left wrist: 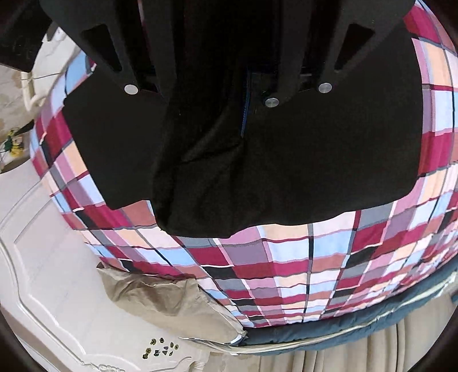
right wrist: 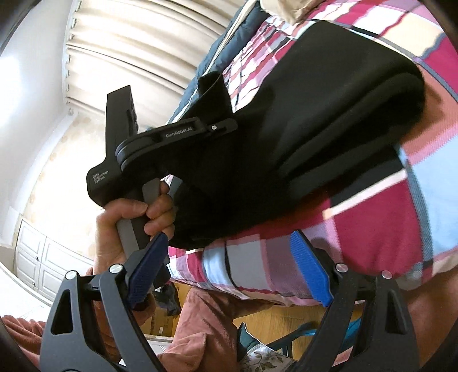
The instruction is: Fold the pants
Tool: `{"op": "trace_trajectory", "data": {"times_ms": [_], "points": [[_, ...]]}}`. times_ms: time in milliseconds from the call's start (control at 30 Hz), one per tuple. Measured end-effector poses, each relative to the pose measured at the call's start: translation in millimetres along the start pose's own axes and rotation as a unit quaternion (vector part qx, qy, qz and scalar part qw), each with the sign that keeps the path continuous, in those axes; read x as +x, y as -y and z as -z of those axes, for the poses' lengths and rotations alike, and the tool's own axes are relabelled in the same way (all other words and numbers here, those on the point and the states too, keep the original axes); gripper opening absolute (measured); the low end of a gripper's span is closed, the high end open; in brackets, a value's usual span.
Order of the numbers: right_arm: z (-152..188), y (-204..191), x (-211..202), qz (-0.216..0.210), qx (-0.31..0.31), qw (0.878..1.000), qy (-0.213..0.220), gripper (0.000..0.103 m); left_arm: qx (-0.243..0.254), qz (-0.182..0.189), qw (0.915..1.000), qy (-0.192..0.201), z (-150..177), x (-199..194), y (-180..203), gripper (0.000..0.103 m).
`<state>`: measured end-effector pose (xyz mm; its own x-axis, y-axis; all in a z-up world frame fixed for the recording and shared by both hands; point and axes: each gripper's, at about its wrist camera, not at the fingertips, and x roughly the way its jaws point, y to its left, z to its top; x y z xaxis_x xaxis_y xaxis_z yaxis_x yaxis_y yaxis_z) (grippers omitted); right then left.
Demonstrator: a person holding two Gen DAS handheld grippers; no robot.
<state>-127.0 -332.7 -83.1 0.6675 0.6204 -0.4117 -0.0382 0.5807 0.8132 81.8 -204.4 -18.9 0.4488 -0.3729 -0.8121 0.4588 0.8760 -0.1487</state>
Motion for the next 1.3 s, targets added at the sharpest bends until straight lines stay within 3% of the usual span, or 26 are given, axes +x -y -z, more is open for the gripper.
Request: {"op": "trace_trajectory", "data": {"times_ms": [267, 433, 600, 900, 1067, 1200, 1300], "points": [[-2, 5, -15, 0.008, 0.01, 1.0, 0.008, 0.087, 0.039, -0.05, 0.9977, 0.023, 6, 4, 20, 0.022], [-1, 7, -19, 0.016, 0.016, 1.0, 0.012, 0.087, 0.053, -0.058, 0.9964, 0.034, 10, 6, 30, 0.036], [0, 5, -22, 0.023, 0.019, 0.999, 0.015, 0.087, 0.056, -0.042, 0.9968, 0.039, 13, 5, 37, 0.058], [-7, 0, -37, 0.04, 0.013, 0.999, 0.031, 0.087, 0.039, -0.007, 0.9979, 0.051, 23, -24, 35, 0.072], [-23, -9, -44, 0.034, 0.002, 0.998, 0.043, 0.087, -0.006, 0.031, 0.9945, 0.1, 37, -76, 1, 0.08], [-49, -23, -36, 0.031, -0.018, 0.998, 0.044, 0.088, -0.052, 0.02, 0.9881, 0.144, 50, -108, -54, 0.086], [-73, -32, -21, 0.032, -0.037, 0.998, 0.033, 0.089, -0.11, 0.012, 0.9829, 0.147, 61, -109, -113, 0.086]]}}
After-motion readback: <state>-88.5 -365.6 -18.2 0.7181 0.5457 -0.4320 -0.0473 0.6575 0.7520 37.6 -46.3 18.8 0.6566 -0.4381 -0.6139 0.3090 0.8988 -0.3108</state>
